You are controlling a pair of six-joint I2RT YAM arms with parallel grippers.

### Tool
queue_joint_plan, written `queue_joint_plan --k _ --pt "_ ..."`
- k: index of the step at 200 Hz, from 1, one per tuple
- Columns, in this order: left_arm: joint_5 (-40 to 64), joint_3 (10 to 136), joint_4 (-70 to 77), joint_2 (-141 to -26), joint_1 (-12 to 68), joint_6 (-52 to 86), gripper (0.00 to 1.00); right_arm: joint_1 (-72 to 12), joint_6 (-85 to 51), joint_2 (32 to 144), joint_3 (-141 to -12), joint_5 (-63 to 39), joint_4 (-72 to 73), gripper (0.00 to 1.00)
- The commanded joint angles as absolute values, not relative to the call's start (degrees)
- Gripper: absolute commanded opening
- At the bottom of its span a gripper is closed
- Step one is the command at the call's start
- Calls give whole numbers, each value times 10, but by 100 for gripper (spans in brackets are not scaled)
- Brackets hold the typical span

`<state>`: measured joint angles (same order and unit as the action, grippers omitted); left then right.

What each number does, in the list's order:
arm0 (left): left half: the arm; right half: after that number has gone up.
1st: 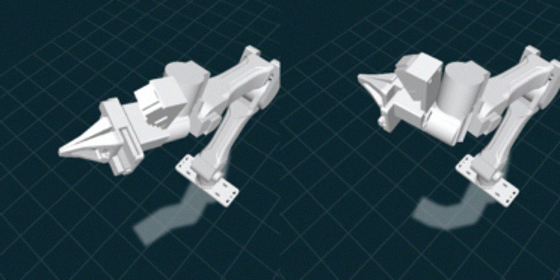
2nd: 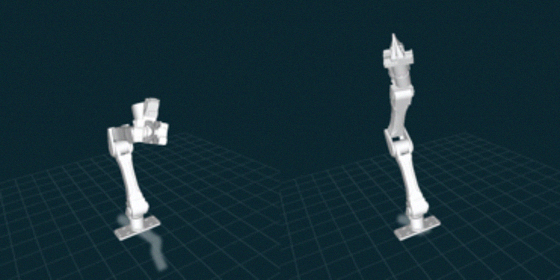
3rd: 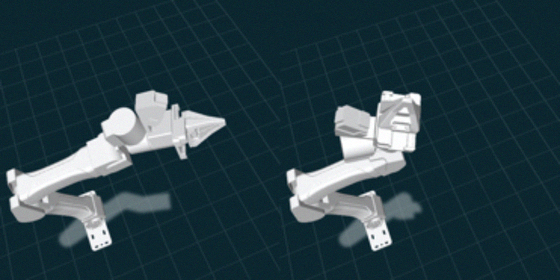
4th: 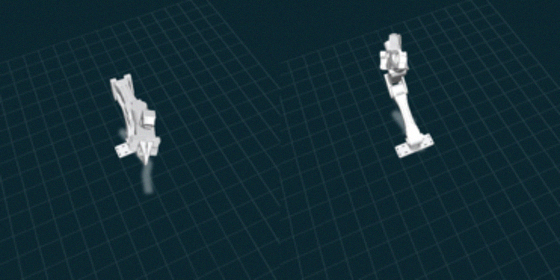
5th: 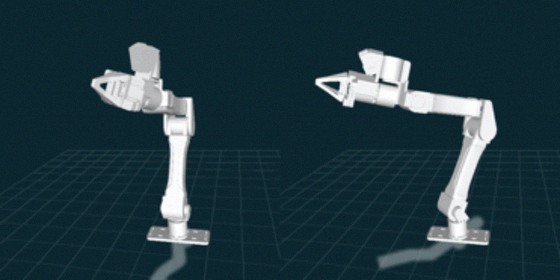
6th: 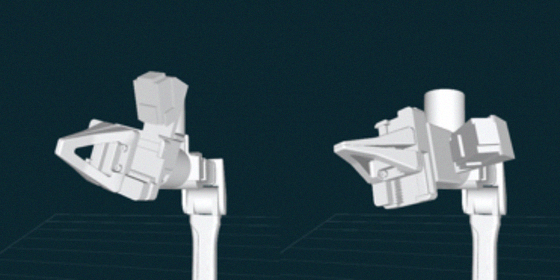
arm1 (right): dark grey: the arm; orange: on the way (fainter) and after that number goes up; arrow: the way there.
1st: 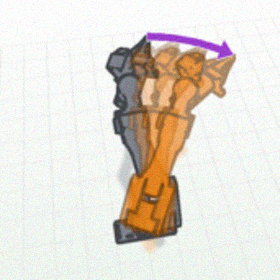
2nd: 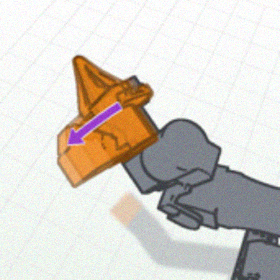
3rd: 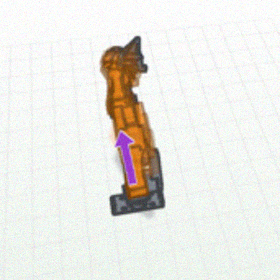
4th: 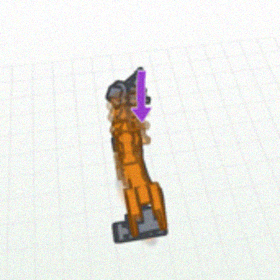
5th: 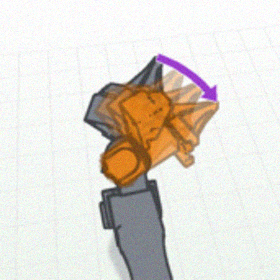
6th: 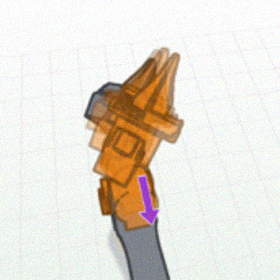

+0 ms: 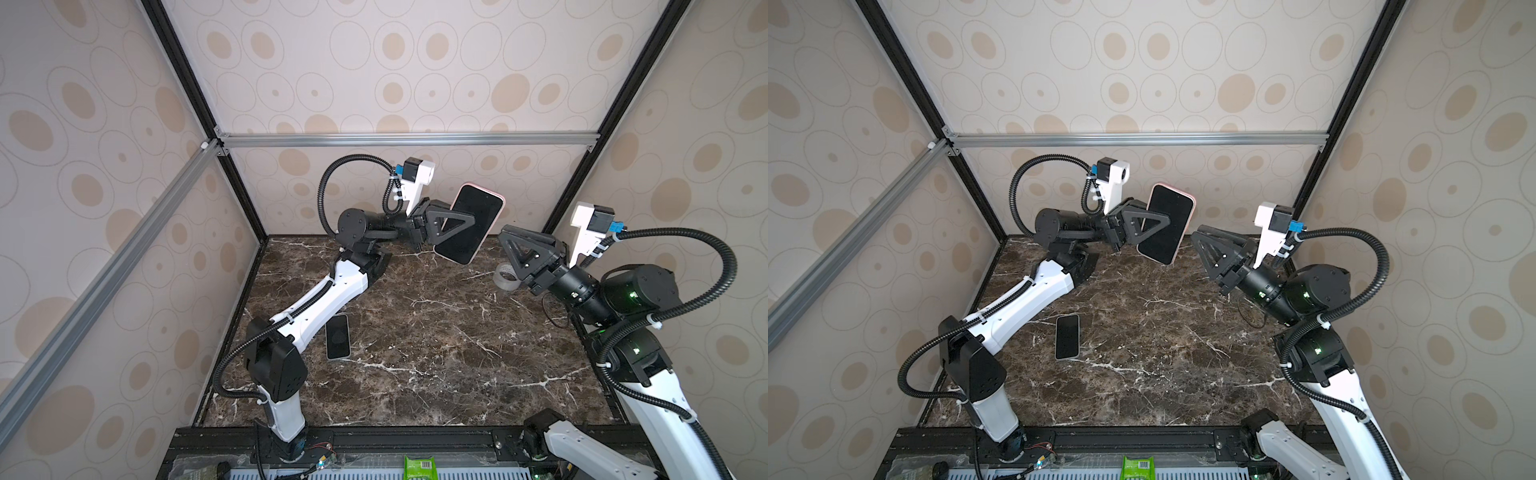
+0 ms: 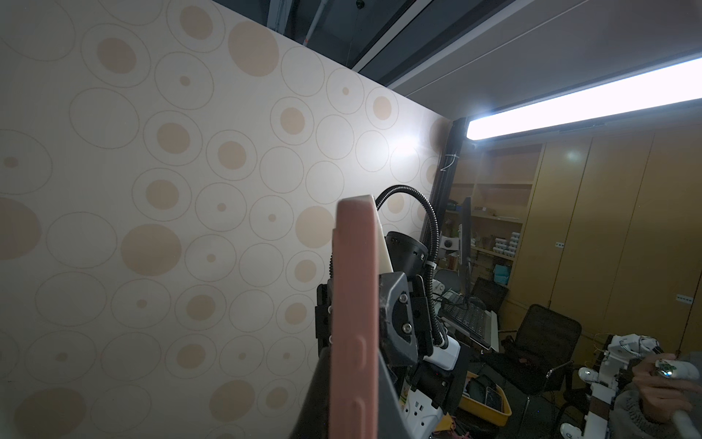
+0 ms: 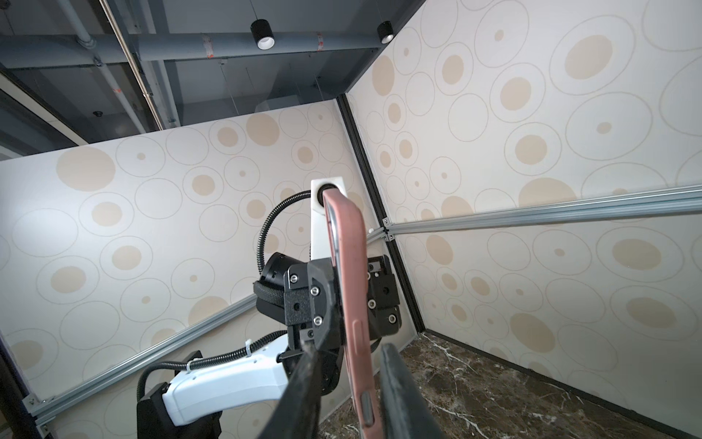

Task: Take the phone out of the phone case
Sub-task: Remove the phone case from the phone.

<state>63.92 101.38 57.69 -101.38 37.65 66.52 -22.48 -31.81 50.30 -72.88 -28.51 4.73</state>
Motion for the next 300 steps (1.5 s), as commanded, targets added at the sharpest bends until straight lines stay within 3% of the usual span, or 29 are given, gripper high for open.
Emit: queue_joint_plan --k 1,97,153,228,251,269,300 --pt "635 1021 604 -983 376 657 0 -221 -328 509 -750 -286 33 27" --pt "640 1019 573 -982 376 632 0 -221 -325 558 -812 -350 15 27" --pt "641 1018 602 -982 377 652 0 -221 -281 545 -805 -252 -66 15" --pt "642 1018 622 -984 376 664 0 -221 -261 548 -806 -205 -121 14" --pt "638 1015 582 -980 377 631 0 -221 -266 521 -767 -242 -33 17" --pt "635 1016 531 -973 378 590 0 -221 -284 510 -759 -285 20 25" --pt "638 1012 521 -969 379 582 0 -221 -315 515 -775 -291 43 32"
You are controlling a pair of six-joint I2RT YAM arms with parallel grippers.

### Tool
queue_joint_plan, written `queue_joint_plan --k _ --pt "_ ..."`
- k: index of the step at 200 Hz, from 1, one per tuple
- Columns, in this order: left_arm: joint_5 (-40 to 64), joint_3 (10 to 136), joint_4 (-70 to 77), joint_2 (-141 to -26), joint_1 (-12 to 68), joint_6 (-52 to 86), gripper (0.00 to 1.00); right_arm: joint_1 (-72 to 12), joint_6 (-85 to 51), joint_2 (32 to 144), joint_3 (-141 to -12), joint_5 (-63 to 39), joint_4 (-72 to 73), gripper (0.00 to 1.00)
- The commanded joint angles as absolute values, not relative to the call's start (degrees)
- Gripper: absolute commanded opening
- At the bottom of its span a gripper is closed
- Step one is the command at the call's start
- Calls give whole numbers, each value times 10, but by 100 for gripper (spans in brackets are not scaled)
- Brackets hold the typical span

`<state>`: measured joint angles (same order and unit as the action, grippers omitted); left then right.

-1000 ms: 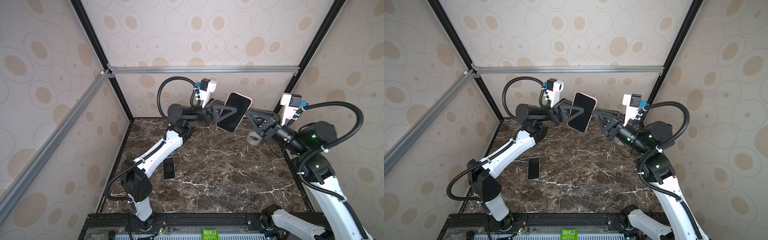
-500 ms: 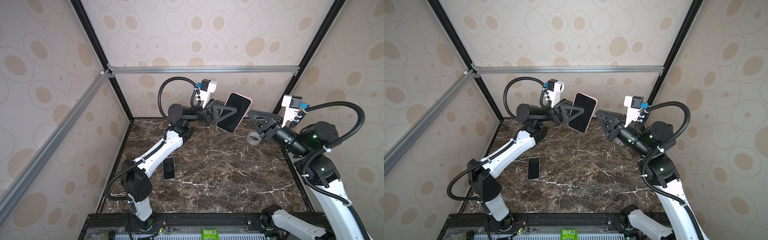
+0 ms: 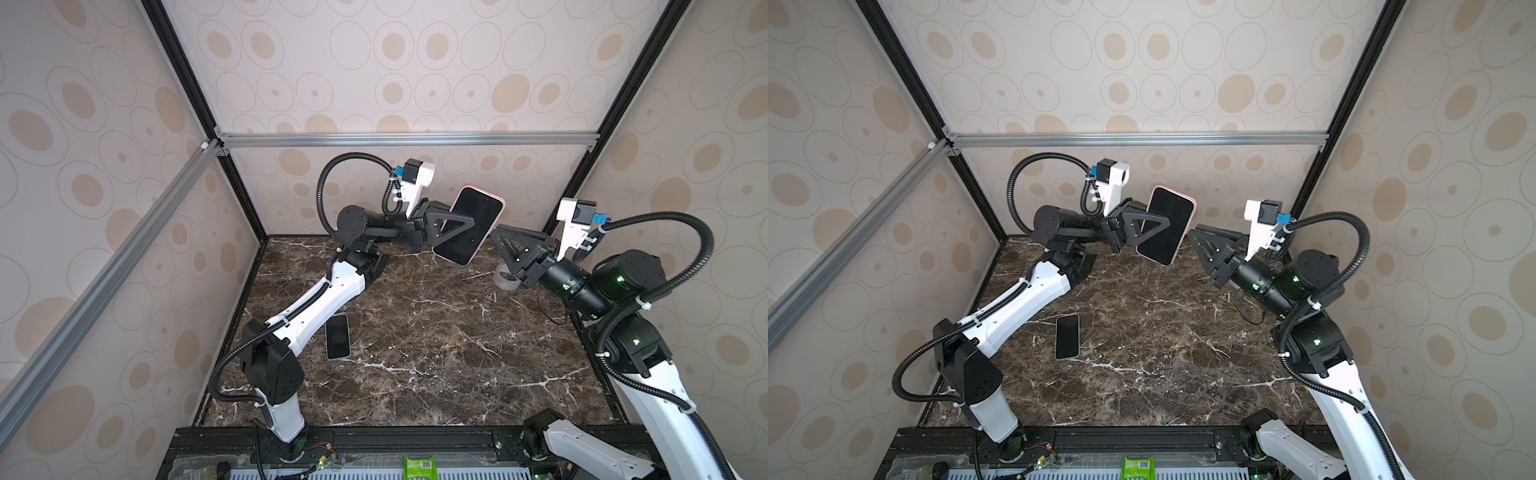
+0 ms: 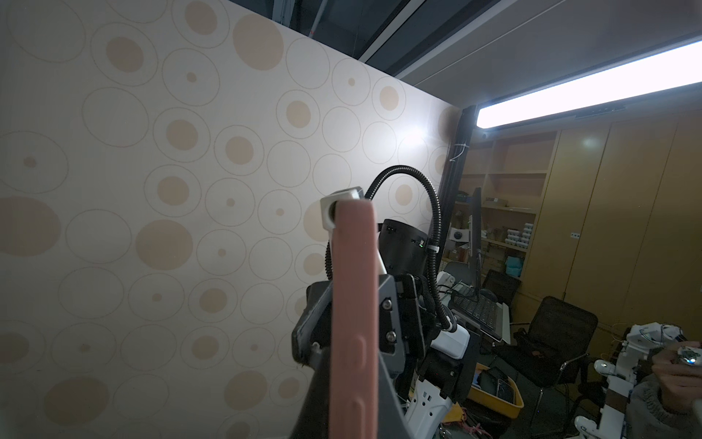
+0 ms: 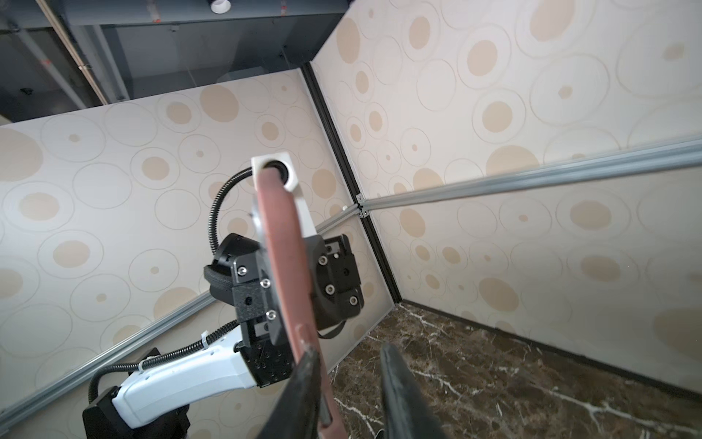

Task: Take the phone out of the phone case
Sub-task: Remove the phone case from the phone.

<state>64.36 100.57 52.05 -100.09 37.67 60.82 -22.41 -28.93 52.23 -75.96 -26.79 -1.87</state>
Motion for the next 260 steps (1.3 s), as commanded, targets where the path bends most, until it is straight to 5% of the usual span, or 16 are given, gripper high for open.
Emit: queue_joint_plan --k 1,260 --pt "638 1012 521 -969 379 582 0 -221 -315 515 -776 -290 43 32" --pt "675 1026 522 -974 403 574 0 -221 -281 582 -854 -165 -141 24"
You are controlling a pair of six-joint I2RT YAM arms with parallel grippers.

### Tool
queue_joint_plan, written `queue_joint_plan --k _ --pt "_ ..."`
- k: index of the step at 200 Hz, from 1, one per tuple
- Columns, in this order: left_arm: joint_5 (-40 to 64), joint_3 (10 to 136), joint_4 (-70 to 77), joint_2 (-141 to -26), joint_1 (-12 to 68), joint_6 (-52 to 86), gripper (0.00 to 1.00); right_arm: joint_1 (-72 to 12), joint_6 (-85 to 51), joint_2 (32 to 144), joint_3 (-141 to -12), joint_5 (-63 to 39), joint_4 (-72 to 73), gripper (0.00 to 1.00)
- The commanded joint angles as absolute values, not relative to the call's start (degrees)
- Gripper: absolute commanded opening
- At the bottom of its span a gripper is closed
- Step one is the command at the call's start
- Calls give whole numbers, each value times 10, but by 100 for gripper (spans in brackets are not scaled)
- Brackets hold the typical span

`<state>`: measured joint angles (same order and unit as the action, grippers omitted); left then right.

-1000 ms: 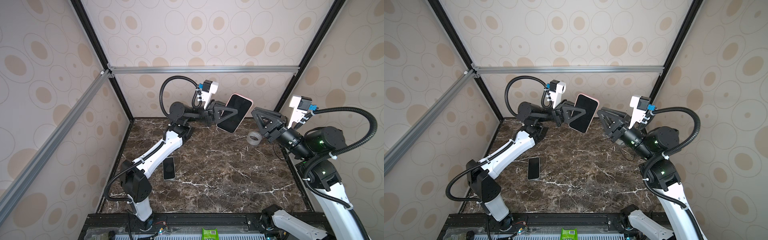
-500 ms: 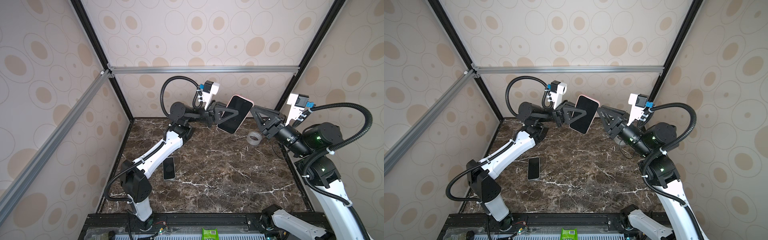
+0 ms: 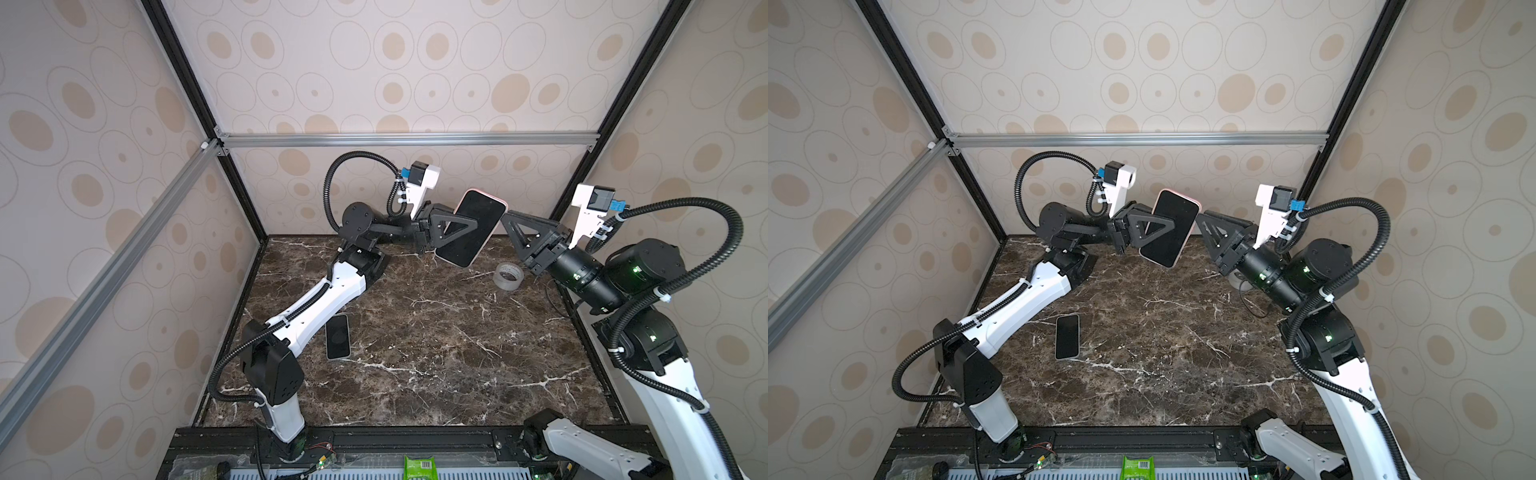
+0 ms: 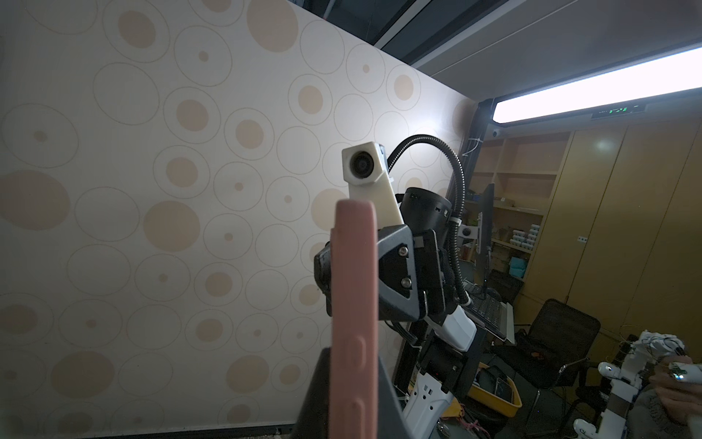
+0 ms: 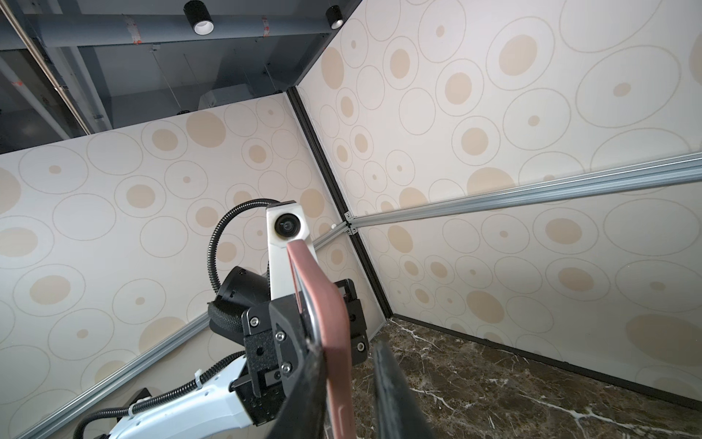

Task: Take the phone out of the phone case
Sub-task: Remove the phone case from the phone.

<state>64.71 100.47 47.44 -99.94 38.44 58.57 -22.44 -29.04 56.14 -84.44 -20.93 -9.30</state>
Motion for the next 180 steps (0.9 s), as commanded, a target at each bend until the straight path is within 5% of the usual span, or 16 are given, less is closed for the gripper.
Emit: queue_joint_plan --k 1,141,180 --pt "675 1026 522 -974 403 574 0 -221 -281 583 -855 -165 -142 24" --pt "644 1017 474 -961 401 524 0 -221 -248 546 -811 -110 -145 23" --pt "624 1014 460 -949 391 513 0 -221 -241 508 -757 -236 -68 31"
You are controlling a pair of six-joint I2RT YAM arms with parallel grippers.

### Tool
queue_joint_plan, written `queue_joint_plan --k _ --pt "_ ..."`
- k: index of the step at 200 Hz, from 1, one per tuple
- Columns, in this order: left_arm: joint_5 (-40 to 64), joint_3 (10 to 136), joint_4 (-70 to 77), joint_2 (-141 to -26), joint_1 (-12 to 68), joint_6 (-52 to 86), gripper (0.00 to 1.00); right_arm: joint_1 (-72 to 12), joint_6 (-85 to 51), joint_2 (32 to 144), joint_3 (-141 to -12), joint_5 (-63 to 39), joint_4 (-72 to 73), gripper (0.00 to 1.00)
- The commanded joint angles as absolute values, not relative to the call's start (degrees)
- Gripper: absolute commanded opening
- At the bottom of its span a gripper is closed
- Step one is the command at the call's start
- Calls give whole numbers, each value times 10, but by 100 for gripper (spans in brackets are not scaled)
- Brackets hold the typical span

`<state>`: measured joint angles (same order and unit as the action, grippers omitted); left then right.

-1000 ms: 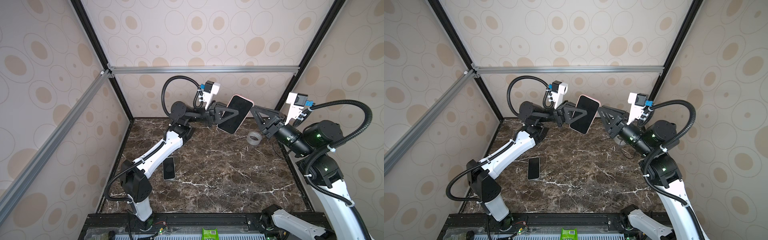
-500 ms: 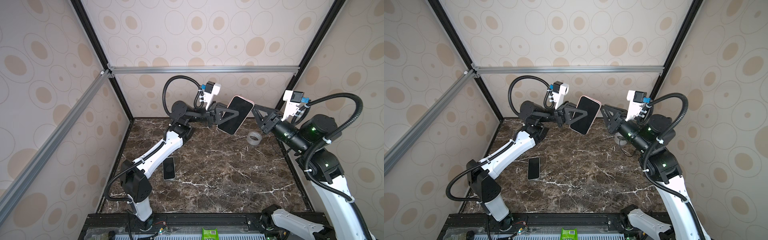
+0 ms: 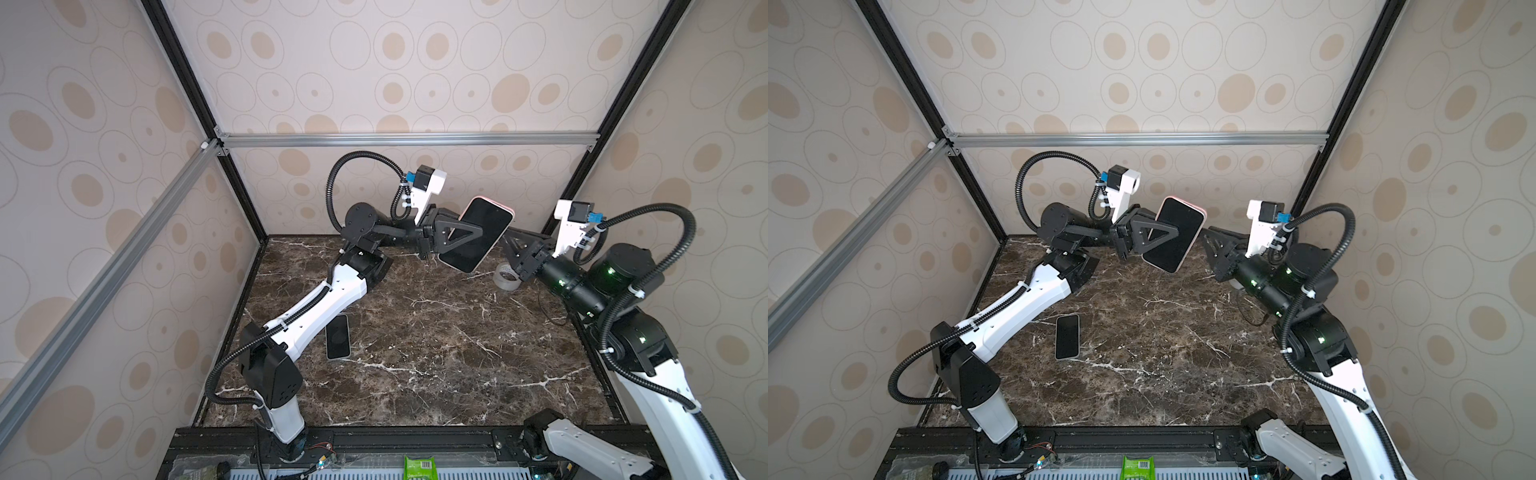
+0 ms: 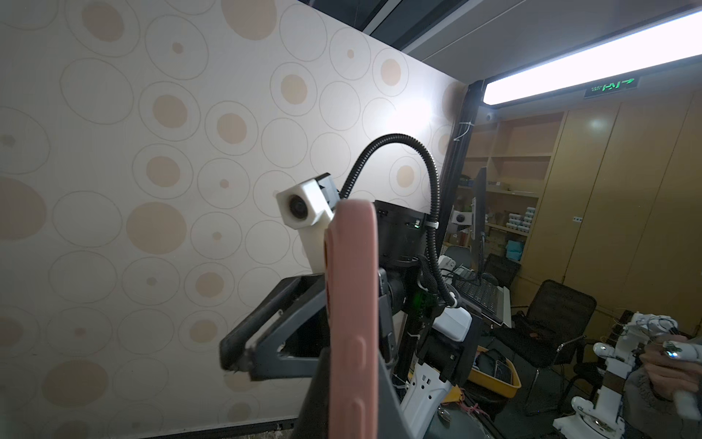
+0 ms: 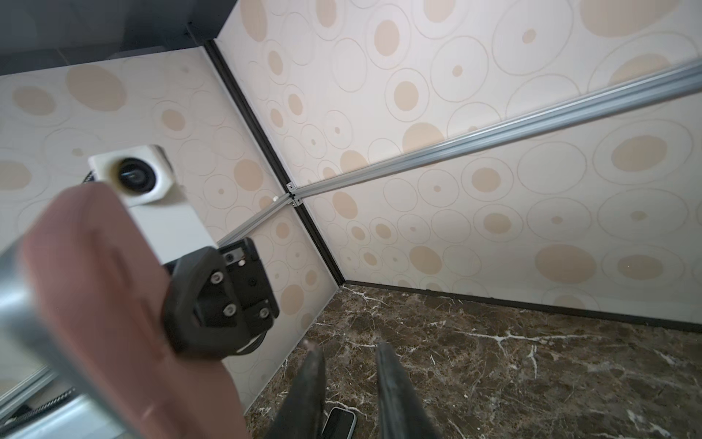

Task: Take the phone out of the phone case
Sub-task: Remove the phone case from the phone.

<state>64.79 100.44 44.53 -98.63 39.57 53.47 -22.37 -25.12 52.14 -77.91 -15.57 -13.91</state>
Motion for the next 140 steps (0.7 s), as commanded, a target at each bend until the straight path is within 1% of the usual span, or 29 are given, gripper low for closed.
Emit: queue_joint_plan --k 1,21,48,94,140 --pt "624 1013 460 -949 391 513 0 -221 -242 507 -756 -239 -65 31" --pt "621 1009 461 -946 390 513 0 -221 -255 505 -745 -276 -31 33" --pt "618 1004 463 -945 391 516 0 -221 -266 508 -741 -294 -5 34" --pt "618 1002 463 -947 391 515 0 -222 -273 511 -738 -316 13 34" --pt "618 1004 464 -952 390 516 0 -221 -272 504 -729 -312 28 34"
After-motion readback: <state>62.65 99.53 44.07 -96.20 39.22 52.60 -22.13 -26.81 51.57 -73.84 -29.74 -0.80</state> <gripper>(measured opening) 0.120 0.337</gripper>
